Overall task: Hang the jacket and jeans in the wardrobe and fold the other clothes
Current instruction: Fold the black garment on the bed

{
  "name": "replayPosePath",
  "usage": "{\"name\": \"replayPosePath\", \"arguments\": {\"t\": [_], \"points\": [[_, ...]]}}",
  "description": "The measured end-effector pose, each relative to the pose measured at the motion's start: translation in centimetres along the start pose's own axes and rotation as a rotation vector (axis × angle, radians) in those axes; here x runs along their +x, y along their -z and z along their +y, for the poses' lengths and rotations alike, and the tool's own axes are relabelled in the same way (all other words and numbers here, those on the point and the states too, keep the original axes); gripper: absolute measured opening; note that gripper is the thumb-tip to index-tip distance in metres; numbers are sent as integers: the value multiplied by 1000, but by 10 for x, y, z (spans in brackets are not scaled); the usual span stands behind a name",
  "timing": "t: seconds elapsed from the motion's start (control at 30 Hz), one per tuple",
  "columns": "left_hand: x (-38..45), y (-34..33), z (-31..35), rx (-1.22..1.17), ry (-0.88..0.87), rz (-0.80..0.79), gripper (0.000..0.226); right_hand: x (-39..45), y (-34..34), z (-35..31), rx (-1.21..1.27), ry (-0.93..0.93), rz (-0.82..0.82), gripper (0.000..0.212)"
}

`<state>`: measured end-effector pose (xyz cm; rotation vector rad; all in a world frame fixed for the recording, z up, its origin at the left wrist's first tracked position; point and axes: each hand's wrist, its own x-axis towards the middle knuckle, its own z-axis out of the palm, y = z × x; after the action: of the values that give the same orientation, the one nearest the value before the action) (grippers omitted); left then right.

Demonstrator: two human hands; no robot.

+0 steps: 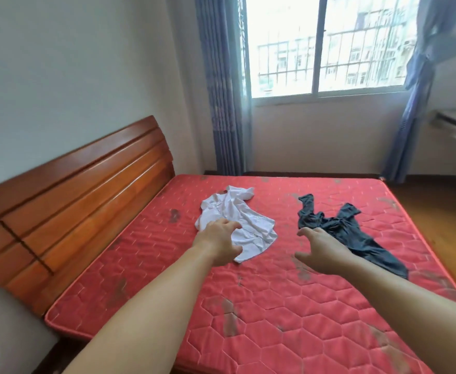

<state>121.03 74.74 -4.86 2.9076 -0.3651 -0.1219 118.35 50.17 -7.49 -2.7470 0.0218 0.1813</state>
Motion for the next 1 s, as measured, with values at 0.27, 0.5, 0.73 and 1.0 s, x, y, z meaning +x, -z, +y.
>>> {"name": "replayPosePath", "arguments": {"t": [0.27, 0.5, 0.73, 1.0], "points": [[92, -52, 76, 16, -142, -117, 56, 30, 5, 109, 53, -172, -45, 58], [217, -113, 109, -10, -215, -211, 55, 93, 11, 199, 19, -357, -68, 61], [307, -170, 166, -6, -304, -327, 54, 144, 7, 279, 30, -492, -91, 57], [394, -232, 236, 12, -246, -392, 55, 214, -9, 406, 128, -572, -169, 56]]}}
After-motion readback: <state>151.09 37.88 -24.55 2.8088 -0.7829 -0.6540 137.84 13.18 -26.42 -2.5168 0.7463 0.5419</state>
